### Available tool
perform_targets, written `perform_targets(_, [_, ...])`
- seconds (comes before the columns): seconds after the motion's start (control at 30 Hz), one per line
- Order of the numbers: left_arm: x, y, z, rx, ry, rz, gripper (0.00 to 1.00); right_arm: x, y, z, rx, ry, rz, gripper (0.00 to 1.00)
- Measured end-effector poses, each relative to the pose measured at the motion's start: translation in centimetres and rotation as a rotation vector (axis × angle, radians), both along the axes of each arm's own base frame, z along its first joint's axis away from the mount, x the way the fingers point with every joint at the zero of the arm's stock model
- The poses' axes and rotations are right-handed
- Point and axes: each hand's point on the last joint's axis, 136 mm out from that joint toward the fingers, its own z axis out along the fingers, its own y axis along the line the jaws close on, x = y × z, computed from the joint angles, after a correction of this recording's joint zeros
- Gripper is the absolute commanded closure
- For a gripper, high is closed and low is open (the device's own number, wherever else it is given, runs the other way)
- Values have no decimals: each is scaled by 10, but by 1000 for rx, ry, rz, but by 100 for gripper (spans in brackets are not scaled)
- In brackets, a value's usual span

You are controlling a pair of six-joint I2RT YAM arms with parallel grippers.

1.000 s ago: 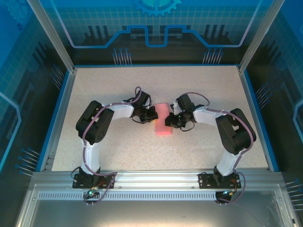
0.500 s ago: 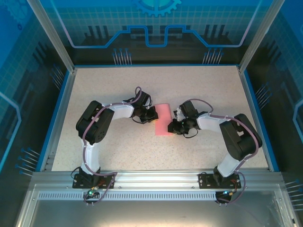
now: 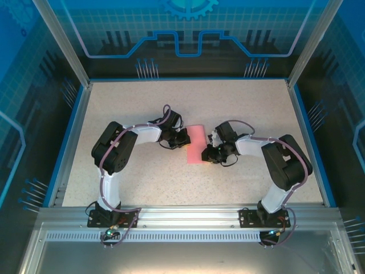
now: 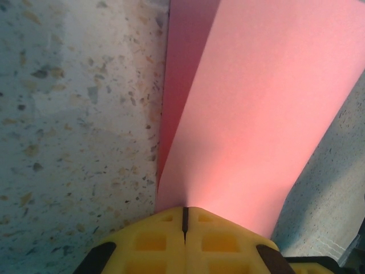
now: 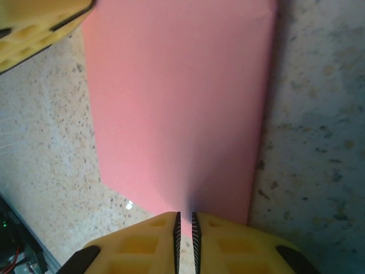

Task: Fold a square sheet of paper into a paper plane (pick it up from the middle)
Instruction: Fold the square sheet of paper in half at the center of the table.

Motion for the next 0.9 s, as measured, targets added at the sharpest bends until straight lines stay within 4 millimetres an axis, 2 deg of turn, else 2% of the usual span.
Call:
perform_targets(0.13, [0, 0, 0, 4, -10, -14, 99, 9, -1, 19, 16, -35, 0, 81])
perform_targets(0.3, [0, 0, 0, 5, -13, -17, 99, 62, -2, 65, 63, -169, -58, 81])
perform_targets(0.4, [0, 0, 0, 5, -13, -18, 99, 93, 5, 77, 79, -215, -70, 82])
perform_targets(0.47, [0, 0, 0, 6, -13, -19, 99, 108, 10, 72, 82, -218, -67, 82])
perform_targets(0.57, [-1, 0, 0, 7, -12, -19, 98, 120, 15, 52, 70, -187, -57, 82])
perform_targets(0.73, [-1, -1, 0, 23, -13, -19, 99, 122, 15, 14, 38, -112, -53, 82])
perform_targets(0.9, [-1, -1, 0, 40, -17, -27, 99, 125, 4, -3, 33, -69, -82, 82])
